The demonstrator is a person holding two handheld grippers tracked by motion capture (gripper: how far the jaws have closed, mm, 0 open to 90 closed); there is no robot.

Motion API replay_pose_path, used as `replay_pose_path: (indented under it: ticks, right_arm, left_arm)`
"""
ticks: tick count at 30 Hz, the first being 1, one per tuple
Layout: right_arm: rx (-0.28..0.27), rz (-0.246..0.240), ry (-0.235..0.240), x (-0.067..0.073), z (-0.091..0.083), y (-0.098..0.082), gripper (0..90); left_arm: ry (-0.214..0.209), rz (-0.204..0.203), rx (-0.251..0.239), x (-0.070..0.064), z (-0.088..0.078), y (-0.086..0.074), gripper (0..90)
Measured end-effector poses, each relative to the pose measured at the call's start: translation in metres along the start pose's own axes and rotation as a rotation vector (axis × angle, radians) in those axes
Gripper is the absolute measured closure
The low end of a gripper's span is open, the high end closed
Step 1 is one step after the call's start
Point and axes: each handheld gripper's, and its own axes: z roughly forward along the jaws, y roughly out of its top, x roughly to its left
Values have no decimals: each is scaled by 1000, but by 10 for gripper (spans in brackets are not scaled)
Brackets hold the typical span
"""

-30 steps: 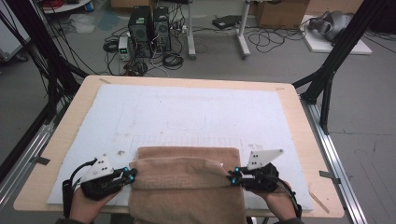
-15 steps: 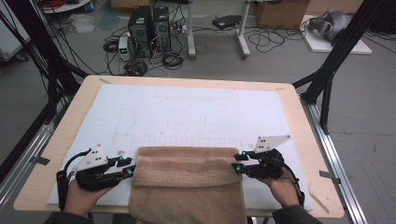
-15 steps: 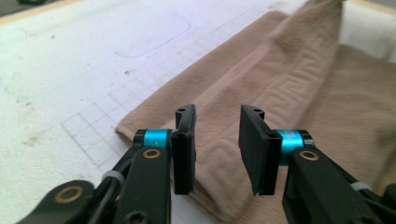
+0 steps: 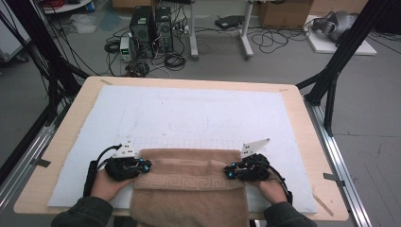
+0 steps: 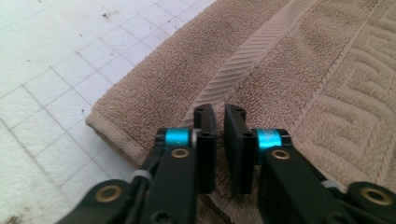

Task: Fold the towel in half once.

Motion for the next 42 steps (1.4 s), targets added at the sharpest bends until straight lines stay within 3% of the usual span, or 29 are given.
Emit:
replay_pose_path:
  ticks: [5,10,13,16,21,25,27,29,31,36,39,41,42]
  right_arm:
    - [-24,-38,-8,13,-10,6,823]
    - [-73,-92,19,52,-34,6,809]
    - [-105,-109,47,71,-48,6,736]
    - [-136,-118,18,74,-60,10,686]
    - [-98,-108,-92,49,-56,16,603]
    - [-68,-50,-134,19,-41,14,540]
    - [-75,-32,-152,6,-35,12,498]
    - [-83,-12,-177,-6,-30,11,464]
    - [-67,8,-209,-18,-25,10,441]
    - [-34,40,-237,-38,-13,7,368]
    - [-11,63,-232,-46,-5,2,343]
    - [10,75,-216,-49,0,1,342]
    - [10,77,-216,-49,0,1,351]
  left_arm:
    - [10,27,-57,-15,-23,-2,862]
    - [-26,79,-121,-53,-61,-12,855]
    - [-89,87,-131,-67,-78,-11,758]
    - [-78,103,-136,-67,-85,-2,672]
    - [-25,92,-135,-48,-71,8,626]
    - [25,75,-128,-29,-47,10,602]
    - [39,42,-119,-18,-33,10,588]
    - [85,28,-99,-7,-22,11,574]
    - [94,2,-94,5,-14,12,544]
    - [139,-44,-55,24,3,11,459]
    - [140,-81,-6,33,10,8,381]
    - [110,-116,31,38,17,6,366]
    - [110,-112,22,38,17,5,365]
